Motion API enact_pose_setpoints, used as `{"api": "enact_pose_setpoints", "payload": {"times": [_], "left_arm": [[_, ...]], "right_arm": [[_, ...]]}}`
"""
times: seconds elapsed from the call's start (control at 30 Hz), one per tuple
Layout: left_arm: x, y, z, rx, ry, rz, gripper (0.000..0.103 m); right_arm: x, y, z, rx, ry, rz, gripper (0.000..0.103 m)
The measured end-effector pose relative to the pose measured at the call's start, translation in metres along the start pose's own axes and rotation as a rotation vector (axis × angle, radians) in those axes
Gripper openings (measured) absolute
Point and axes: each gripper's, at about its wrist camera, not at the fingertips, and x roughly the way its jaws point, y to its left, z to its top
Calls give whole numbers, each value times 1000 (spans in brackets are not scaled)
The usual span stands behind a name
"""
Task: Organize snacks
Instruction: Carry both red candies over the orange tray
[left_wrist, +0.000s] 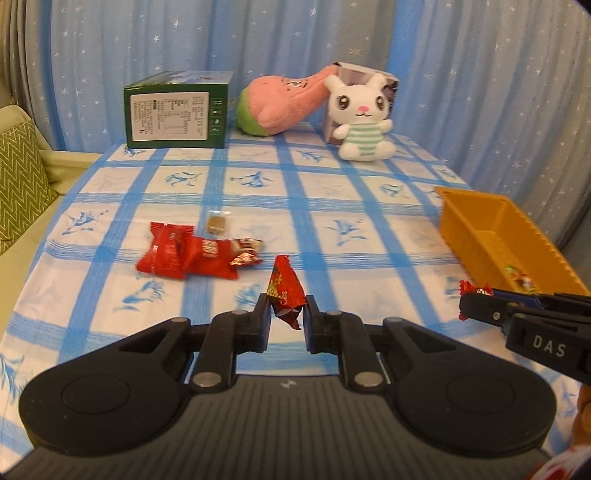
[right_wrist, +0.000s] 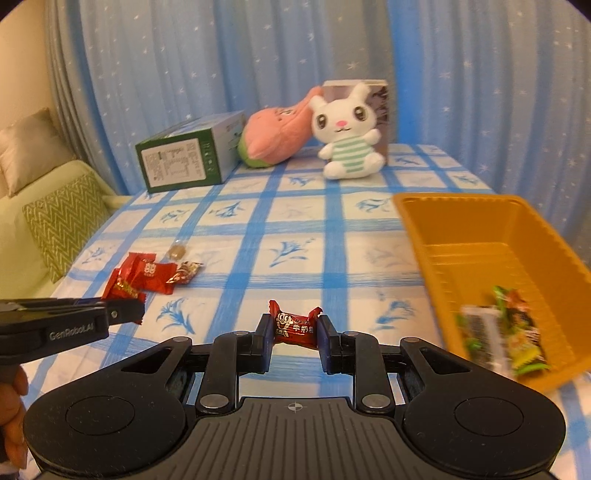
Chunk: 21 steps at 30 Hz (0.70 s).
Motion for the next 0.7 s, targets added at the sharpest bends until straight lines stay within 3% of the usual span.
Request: {"api": "enact_pose_setpoints", "payload": {"times": [0.7], "left_arm": [[-50, -123, -6, 114, 1, -135, 16]], "right_arm": [[-96, -80, -12, 123, -49, -125, 25]]}}
